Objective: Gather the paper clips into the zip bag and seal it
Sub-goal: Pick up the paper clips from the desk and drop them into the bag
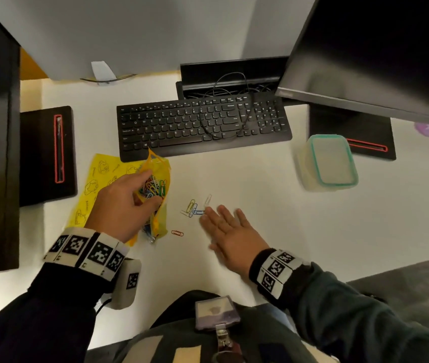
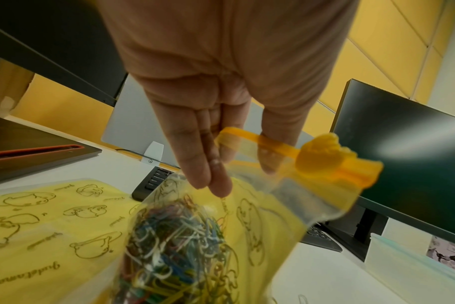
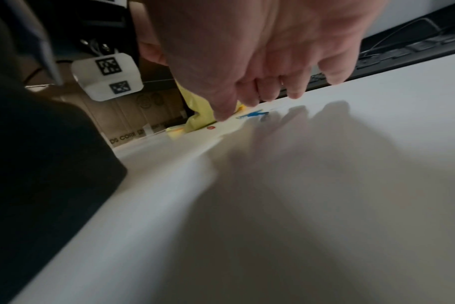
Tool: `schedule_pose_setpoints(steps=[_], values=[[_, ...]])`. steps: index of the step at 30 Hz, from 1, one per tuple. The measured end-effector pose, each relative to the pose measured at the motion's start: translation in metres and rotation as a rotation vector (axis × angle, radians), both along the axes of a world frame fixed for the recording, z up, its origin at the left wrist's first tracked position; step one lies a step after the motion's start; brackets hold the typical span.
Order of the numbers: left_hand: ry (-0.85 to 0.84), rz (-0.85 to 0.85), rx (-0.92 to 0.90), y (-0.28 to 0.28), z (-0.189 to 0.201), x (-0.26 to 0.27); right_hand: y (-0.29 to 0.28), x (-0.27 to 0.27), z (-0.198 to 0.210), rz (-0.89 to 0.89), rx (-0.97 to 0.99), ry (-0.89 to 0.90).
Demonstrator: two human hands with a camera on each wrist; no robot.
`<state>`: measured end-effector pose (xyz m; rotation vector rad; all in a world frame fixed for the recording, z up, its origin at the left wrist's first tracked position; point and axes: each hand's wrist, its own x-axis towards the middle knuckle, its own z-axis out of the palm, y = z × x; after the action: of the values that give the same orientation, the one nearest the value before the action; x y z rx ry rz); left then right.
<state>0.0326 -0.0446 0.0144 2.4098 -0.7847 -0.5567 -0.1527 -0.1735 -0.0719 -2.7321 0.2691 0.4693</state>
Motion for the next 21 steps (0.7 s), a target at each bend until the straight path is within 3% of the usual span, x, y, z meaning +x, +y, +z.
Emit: schedule_pose_setpoints(steps=[3, 6, 9, 14, 21], values=[[0.005, 0.003, 0.003, -0.002, -0.001, 0.001, -0.012, 0.015, -0.006, -0.082, -0.003, -0.162], [0.011, 0.01, 0.006, -0.002, -0.003, 0.003, -0.037, 0.043, 0.009, -0.158, -0.006, -0.077], [0.022, 0.015, -0.005, -0.003, -0.004, 0.002, -0.053, 0.062, 0.015, -0.045, -0.022, 0.027], [0.041, 0.016, 0.005, -0.006, -0.006, 0.003, -0.05, 0.084, 0.019, 0.071, -0.083, 0.097], [0.054, 0.012, 0.029, -0.008, -0.004, 0.004, -0.04, 0.092, 0.023, 0.064, -0.146, 0.219]])
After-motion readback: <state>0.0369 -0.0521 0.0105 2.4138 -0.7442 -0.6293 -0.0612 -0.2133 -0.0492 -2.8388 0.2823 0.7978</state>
